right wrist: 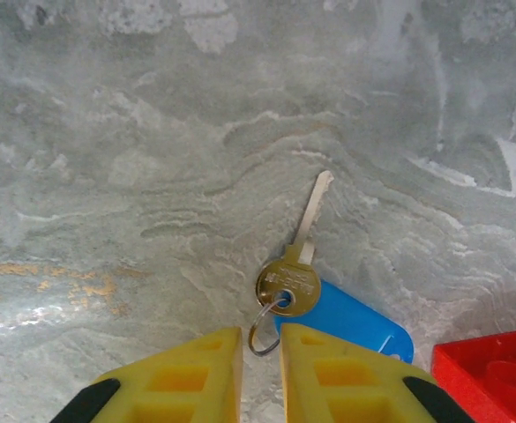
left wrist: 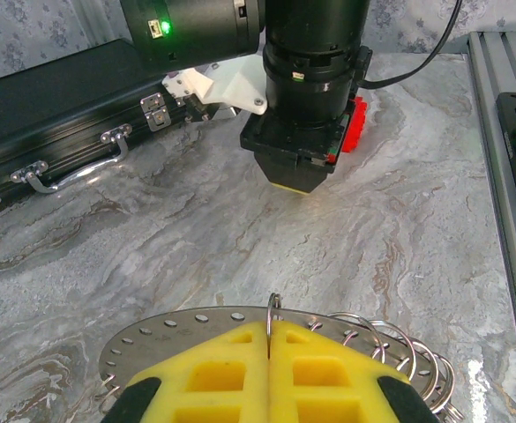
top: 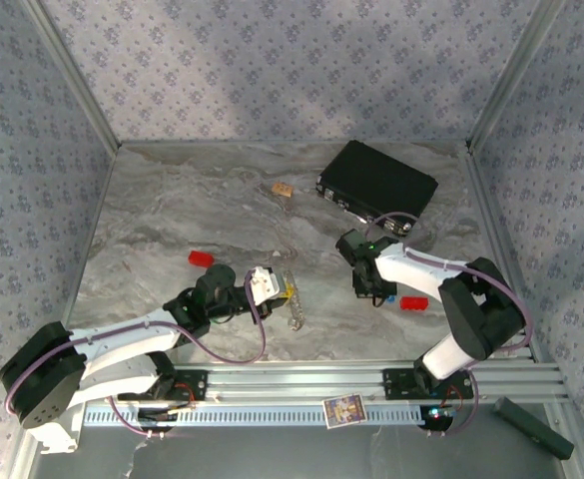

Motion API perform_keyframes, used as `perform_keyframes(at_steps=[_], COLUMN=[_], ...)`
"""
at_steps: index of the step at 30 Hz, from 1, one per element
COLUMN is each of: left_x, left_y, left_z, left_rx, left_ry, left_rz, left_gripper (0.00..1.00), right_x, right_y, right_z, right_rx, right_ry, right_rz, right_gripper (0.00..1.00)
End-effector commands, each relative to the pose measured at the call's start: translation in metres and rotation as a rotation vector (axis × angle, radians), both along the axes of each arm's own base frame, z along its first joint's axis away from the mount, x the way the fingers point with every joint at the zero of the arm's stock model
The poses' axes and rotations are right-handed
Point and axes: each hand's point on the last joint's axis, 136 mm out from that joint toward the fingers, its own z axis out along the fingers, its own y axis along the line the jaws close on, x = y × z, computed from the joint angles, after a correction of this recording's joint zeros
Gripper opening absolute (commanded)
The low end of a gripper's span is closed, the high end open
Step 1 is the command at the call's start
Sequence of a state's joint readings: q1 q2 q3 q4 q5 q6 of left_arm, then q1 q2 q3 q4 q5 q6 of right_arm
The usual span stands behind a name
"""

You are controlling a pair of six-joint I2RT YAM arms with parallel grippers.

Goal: Put the keys on the keyring

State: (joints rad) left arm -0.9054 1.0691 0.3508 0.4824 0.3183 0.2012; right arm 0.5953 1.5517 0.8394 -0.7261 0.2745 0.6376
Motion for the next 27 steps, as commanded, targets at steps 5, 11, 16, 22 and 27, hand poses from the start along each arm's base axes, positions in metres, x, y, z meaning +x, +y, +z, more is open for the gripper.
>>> perform_keyframes(at_steps=[5,11,16,22,27], left_x=[-0.003,-0.003,-0.004,-0.003,-0.003], left_y=[-0.006,-0.006,-0.005,-0.005,-0.005], left_z=[0.011,0.012,0.011,0.012,0.011], left_rx=[-0.019,-0.020,-0.019,-0.022,-0.022], left_ry=[-0.032,-0.034,-0.033,-0.034,-0.033], left_rz=[-0.033,-0.033,-0.033,-0.027,-0.026], left_gripper=[0.00,0.00,0.00,0.00,0.00], right_x=[0.005,0.005,0.008,0.000,-0.015], right_y=[-0.003,-0.004,0.006,0.057,0.085], right_z=[0.003,0.006,0.016,0.032,0.031], right_rx=[-0.063,-0.097,-0.021,0.300,0.485], right_ry=[0.002,-0.004,-0.050,-0.028,0.061], right_rz=[0.013,0.027,0.030,0.153,0.257], right_gripper=[0.16,0.10,0.00,0.00,0.00])
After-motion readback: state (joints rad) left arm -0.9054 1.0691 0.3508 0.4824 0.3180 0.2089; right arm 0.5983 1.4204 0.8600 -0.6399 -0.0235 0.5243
